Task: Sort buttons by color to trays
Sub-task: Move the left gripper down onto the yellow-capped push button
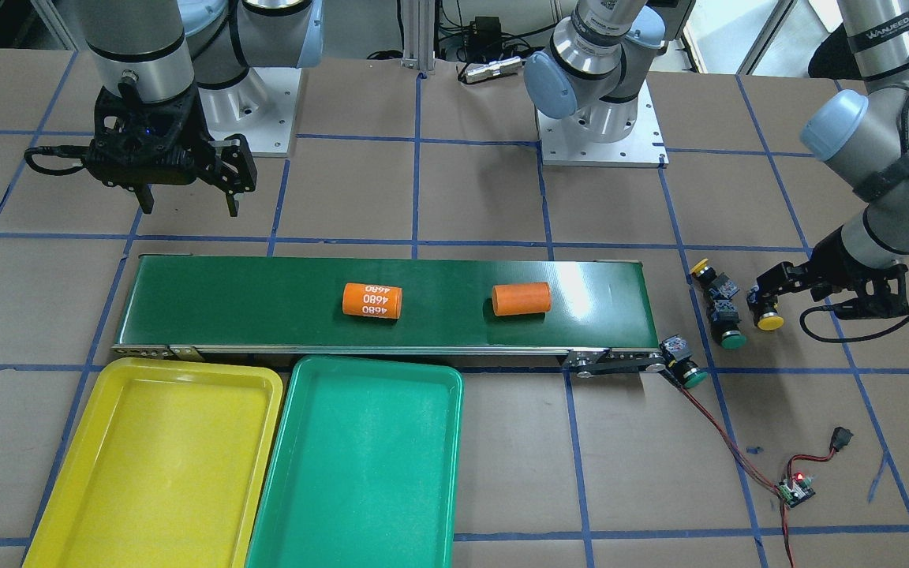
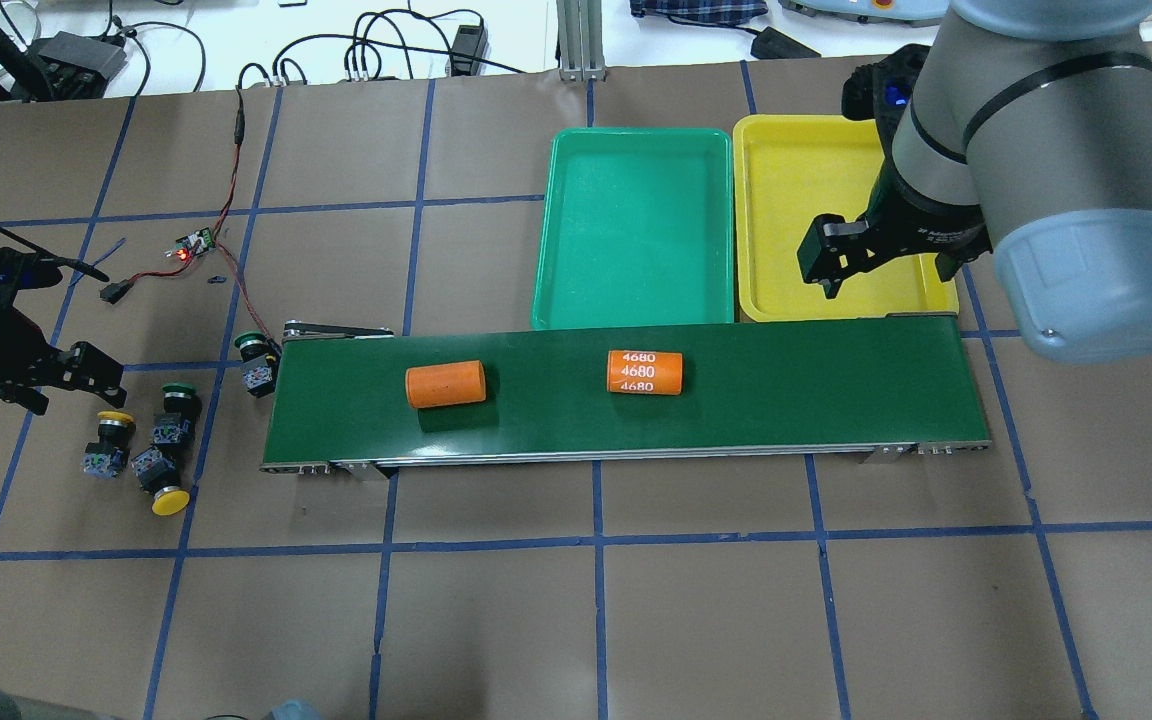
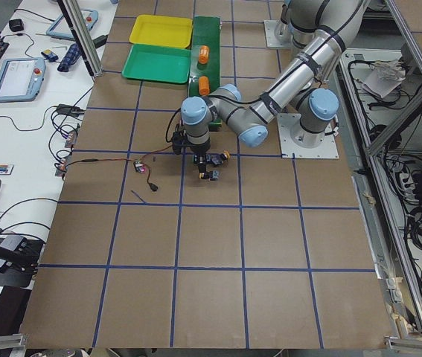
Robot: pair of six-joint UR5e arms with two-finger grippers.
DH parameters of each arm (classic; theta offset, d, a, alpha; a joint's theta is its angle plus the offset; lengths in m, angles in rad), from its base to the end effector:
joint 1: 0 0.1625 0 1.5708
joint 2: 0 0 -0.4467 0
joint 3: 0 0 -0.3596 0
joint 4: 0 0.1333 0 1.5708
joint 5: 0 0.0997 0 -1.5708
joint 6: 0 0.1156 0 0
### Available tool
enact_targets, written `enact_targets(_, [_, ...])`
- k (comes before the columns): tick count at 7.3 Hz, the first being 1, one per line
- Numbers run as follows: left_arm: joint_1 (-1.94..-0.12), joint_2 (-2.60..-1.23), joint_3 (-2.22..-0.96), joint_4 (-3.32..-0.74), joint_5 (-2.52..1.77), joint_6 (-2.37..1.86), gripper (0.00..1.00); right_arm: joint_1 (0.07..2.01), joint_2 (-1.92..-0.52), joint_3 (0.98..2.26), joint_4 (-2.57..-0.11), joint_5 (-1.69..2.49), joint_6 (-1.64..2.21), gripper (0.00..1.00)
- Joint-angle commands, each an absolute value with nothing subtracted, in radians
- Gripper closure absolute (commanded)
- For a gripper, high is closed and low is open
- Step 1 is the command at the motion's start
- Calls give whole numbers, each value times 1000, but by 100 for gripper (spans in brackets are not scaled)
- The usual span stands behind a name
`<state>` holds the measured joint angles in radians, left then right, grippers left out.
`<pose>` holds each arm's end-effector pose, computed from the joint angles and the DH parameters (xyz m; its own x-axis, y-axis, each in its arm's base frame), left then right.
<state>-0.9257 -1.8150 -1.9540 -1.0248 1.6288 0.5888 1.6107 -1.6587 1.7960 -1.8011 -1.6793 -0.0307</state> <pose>0.1929 -0.4669 0.2617 -0.9985 -0.0538 -0.0029 -0.0538 0.9936 0.0997 0.1377 -0.4218 0.4531 -0.9920 -0.0601 0.1106 -0.0702 0.9935 -0.0895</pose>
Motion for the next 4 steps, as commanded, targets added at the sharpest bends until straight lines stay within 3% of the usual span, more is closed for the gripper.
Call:
enact_targets(1, [-922,-1879,-1951,-974,1647,597,0,1611,-1658,1796,-1802,-1680,-31,0])
enact_targets(4, [-890,-1940,-1959,-951,1672,598,0,1611,-1658,1796,-1802,-1680,-31,0])
